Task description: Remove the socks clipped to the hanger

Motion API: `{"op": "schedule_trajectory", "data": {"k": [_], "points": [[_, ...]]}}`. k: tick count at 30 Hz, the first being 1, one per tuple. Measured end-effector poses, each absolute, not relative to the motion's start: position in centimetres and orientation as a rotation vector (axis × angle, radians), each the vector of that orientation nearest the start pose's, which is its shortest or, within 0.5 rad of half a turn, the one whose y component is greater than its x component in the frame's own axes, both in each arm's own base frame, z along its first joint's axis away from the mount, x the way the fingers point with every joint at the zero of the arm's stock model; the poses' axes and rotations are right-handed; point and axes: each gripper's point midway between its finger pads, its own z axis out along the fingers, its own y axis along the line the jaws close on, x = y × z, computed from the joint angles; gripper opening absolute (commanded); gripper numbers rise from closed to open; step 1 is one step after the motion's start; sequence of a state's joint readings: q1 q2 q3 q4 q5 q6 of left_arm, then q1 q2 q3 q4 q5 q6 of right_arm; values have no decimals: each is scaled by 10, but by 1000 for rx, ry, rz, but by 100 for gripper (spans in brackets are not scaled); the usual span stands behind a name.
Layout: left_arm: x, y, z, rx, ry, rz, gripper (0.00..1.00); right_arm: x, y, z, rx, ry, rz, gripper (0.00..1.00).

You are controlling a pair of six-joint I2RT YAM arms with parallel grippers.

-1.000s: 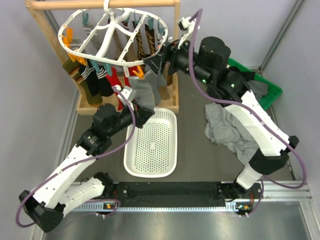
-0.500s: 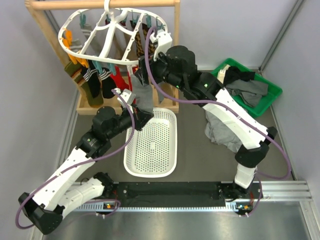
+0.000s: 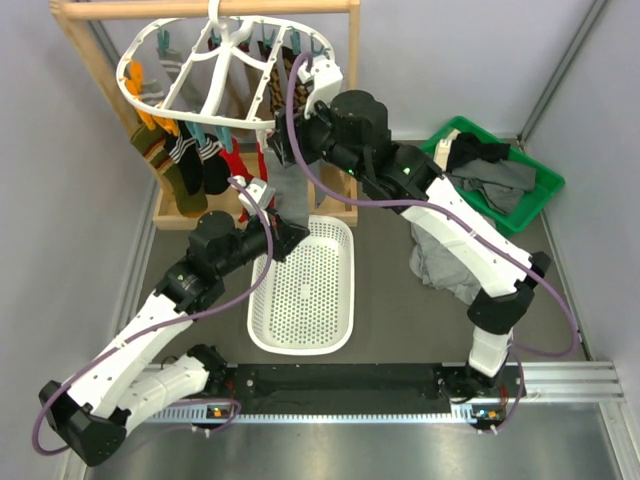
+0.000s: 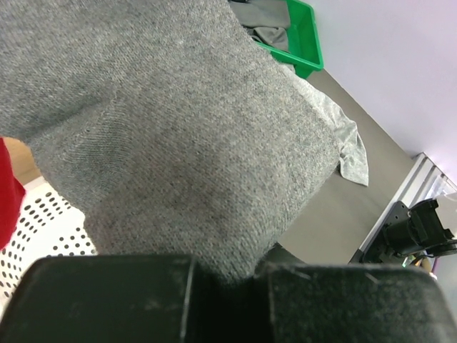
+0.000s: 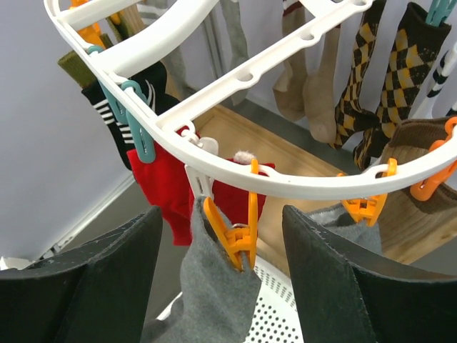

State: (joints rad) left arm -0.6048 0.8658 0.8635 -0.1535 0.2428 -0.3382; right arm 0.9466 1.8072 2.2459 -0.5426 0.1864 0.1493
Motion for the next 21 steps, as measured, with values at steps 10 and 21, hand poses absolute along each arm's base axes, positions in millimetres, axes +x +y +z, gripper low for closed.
{"op": "schedule_trajectory", "data": {"k": [10, 21], "points": [[236, -232, 297, 426, 1761, -900, 0, 336, 423, 441, -543, 1658, 661, 38], [234, -230, 288, 424, 1786, -895, 0, 342, 426, 437, -519, 1647, 659, 0]]}}
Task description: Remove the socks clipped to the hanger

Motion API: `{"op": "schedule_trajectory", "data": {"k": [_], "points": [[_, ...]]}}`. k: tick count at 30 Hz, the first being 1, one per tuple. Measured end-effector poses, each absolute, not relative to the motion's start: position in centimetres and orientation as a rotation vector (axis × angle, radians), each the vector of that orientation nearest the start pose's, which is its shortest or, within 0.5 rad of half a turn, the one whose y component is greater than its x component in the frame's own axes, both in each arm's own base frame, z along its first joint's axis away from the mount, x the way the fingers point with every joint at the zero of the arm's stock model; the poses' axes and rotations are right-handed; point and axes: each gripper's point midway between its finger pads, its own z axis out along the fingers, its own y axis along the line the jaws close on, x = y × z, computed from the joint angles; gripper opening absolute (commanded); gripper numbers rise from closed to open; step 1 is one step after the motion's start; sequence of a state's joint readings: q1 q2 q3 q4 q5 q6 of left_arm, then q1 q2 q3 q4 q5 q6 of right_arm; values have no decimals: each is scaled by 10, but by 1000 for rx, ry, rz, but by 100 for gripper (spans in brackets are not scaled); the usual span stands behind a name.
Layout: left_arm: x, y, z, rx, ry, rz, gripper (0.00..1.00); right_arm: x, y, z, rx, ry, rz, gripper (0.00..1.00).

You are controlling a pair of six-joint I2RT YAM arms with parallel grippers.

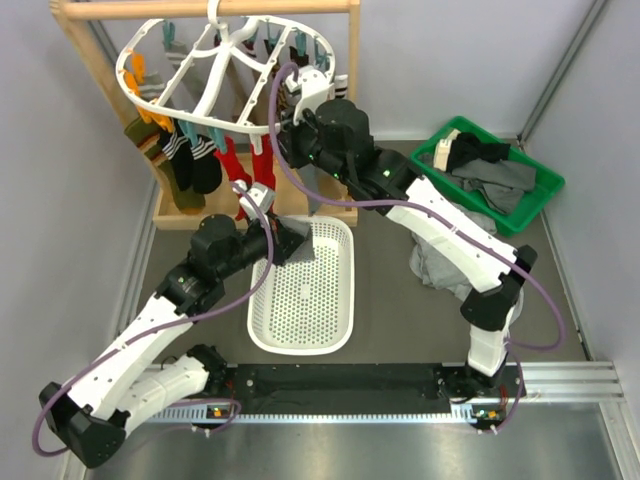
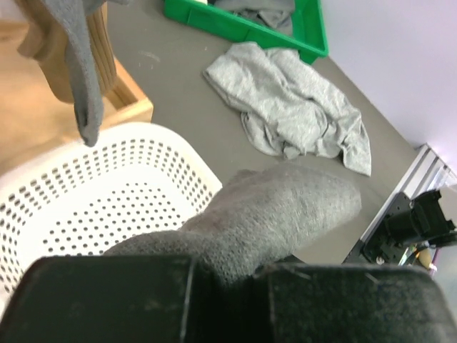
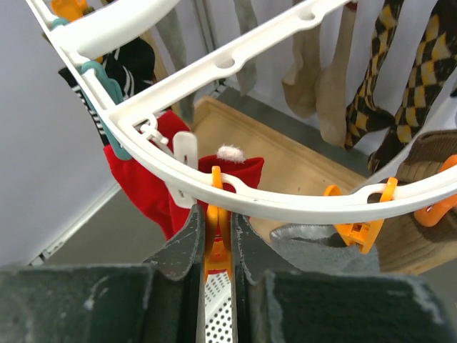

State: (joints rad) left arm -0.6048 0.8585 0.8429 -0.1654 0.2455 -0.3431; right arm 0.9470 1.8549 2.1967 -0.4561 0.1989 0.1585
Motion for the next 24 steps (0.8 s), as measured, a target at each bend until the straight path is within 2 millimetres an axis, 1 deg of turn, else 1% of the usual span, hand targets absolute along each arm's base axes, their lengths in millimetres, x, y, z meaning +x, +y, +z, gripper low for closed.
{"op": "schedule_trajectory", "data": {"k": [4, 8, 11, 12, 14, 15, 16, 17, 18, 19, 21, 22, 24], "points": [[225, -224, 271, 411, 1822, -897, 0, 344, 428, 427, -519, 1661, 646, 0], [216, -219, 259, 375, 1855, -921, 0, 344, 427, 430, -513, 1653, 651, 0], [210, -217, 246, 335, 1894, -945, 0, 343, 425, 431, -510, 1648, 654, 0], [209, -217, 238, 321, 1915, -948, 2, 342, 425, 432, -508, 1647, 656, 0], [207, -214, 216, 275, 1976, -946, 5, 341, 424, 434, -501, 1643, 663, 0], [206, -213, 206, 258, 2003, -942, 13, 341, 424, 434, -500, 1641, 665, 0], [205, -212, 194, 234, 2038, -940, 18, 341, 424, 435, -498, 1641, 666, 0], [203, -210, 182, 214, 2070, -936, 28, 341, 424, 435, -495, 1641, 670, 0], [200, -209, 171, 199, 2099, -936, 41, 340, 424, 436, -493, 1642, 672, 0], [197, -208, 160, 174, 2131, -941, 60, 340, 424, 436, -491, 1642, 676, 0], [194, -206, 149, 153, 2165, -938, 85, 339, 424, 437, -489, 1642, 682, 1], [192, -205, 147, 135, 2178, -939, 95, 339, 424, 437, -490, 1642, 686, 1], [193, -203, 151, 108, 2167, -934, 98, 338, 425, 437, -492, 1643, 692, 0]]}}
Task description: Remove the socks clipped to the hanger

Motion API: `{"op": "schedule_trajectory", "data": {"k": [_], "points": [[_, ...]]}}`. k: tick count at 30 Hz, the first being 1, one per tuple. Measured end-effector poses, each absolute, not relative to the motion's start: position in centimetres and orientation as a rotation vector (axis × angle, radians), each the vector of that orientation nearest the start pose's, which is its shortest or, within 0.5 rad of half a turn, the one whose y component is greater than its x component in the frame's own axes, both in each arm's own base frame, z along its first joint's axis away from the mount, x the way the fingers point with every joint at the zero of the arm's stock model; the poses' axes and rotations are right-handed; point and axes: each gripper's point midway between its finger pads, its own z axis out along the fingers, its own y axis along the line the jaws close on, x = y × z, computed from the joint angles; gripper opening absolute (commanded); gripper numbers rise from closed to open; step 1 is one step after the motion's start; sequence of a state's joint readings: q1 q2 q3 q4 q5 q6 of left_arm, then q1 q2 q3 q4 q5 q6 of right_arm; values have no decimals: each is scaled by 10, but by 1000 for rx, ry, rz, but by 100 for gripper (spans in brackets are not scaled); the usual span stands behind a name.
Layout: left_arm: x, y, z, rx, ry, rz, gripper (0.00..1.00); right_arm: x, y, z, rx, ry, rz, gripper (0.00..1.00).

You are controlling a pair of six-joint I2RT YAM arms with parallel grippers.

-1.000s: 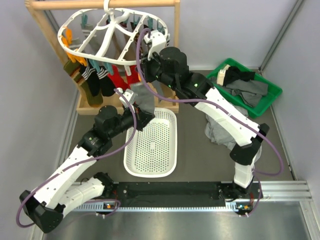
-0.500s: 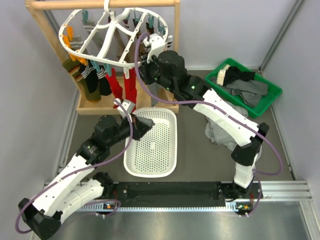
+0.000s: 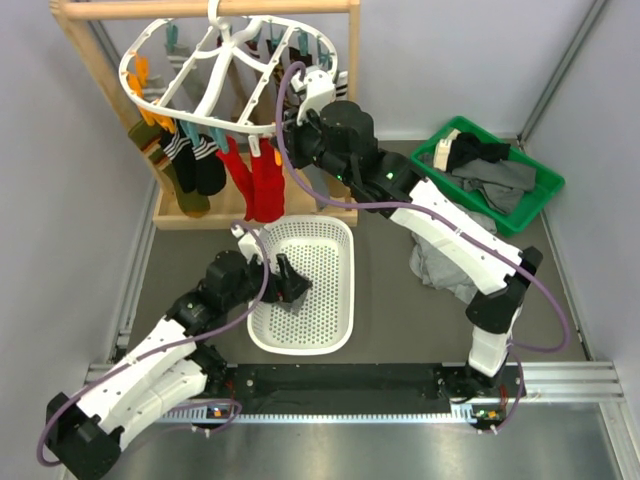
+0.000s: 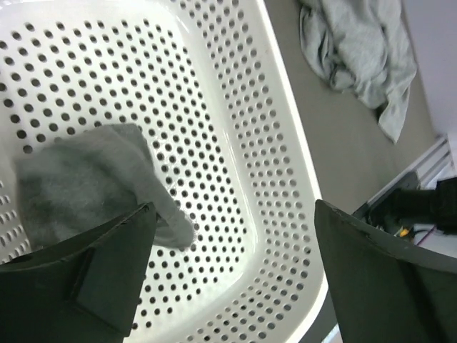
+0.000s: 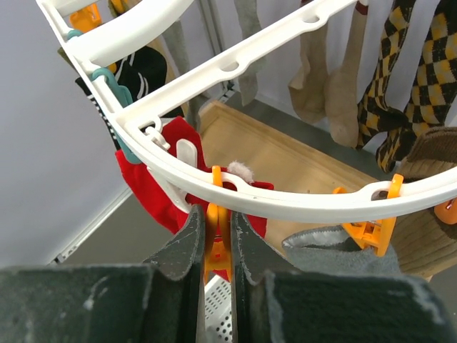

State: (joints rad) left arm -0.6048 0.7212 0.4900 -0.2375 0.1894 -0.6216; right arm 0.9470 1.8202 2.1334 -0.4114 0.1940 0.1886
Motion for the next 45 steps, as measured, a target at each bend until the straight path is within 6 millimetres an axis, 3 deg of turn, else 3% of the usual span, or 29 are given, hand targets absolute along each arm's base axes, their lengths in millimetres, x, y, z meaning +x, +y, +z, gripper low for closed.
{"op": "schedule_trajectory", "data": {"k": [11, 20, 26, 34, 38, 39, 41, 42, 45], "points": [[230, -185, 218, 65, 1975, -768, 96, 331, 425, 444, -479, 1637, 744, 0], [276, -202, 245, 132, 1841, -692, 93, 323, 428, 452, -454, 1632, 827, 0], [311, -217, 246, 150, 1773, -648, 89, 320, 429, 454, -425, 1634, 865, 0], [349, -235, 222, 148, 1784, -618, 80, 317, 429, 459, -386, 1630, 916, 0], [365, -245, 220, 152, 1777, -624, 49, 315, 431, 457, -367, 1635, 946, 0], [367, -247, 220, 152, 1776, -628, 32, 315, 432, 456, -366, 1635, 950, 0], [373, -250, 221, 149, 1774, -632, 16, 315, 433, 455, -359, 1638, 961, 0], [375, -251, 222, 153, 1772, -630, 0, 315, 433, 455, -358, 1638, 965, 0], [376, -253, 226, 160, 1771, -644, 0, 315, 434, 456, -356, 1636, 969, 16]]}}
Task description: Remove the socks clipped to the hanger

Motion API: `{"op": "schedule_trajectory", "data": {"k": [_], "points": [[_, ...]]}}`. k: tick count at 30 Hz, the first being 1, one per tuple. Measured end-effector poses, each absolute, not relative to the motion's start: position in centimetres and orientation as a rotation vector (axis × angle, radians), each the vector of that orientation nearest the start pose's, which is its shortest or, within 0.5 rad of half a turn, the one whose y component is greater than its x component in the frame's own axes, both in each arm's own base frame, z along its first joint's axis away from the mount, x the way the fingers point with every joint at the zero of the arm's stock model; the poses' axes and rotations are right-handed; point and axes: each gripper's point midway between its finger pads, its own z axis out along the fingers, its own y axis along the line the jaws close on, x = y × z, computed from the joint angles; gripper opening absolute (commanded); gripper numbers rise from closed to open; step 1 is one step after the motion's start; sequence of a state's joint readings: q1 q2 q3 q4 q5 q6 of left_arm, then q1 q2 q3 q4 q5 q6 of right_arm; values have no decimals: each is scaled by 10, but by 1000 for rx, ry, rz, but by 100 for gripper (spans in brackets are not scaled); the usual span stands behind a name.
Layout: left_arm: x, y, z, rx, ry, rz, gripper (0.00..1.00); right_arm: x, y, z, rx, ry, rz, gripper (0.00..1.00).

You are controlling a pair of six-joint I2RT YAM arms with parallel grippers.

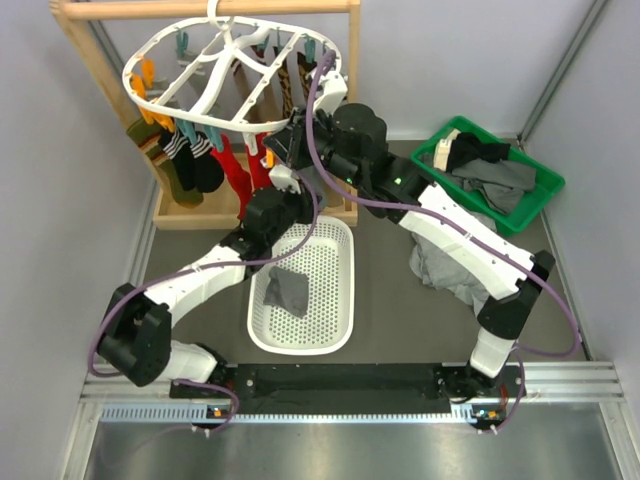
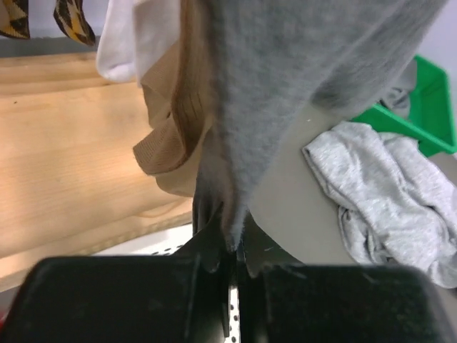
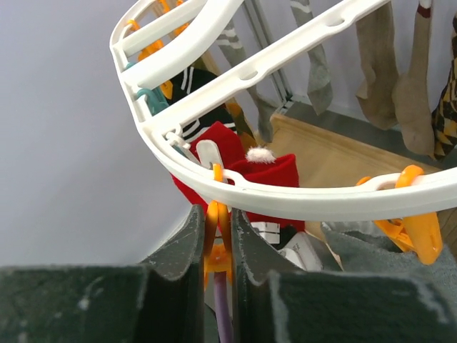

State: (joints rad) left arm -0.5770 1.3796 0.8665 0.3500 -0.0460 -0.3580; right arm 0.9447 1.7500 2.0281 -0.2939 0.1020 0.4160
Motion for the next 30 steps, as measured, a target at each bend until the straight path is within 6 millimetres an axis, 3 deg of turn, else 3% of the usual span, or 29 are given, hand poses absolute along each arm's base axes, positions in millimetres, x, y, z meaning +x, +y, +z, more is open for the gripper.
{"op": "schedule_trajectory", "data": {"k": [3, 12, 17, 21, 30], "points": [[372, -255, 230, 176, 1773, -676, 0, 313, 435, 456, -362, 1637, 980, 40], [334, -260, 262, 236, 1757, -863, 0, 295, 423, 453, -477, 1659, 962, 73], [315, -260, 270, 273, 1760, -948, 0, 288, 401, 465, -510, 1648, 945, 75], [305, -257, 269, 270, 1775, -981, 0, 297, 386, 472, -492, 1635, 911, 72], [290, -257, 255, 188, 1822, -1088, 0, 312, 370, 465, -475, 1654, 780, 67]]}}
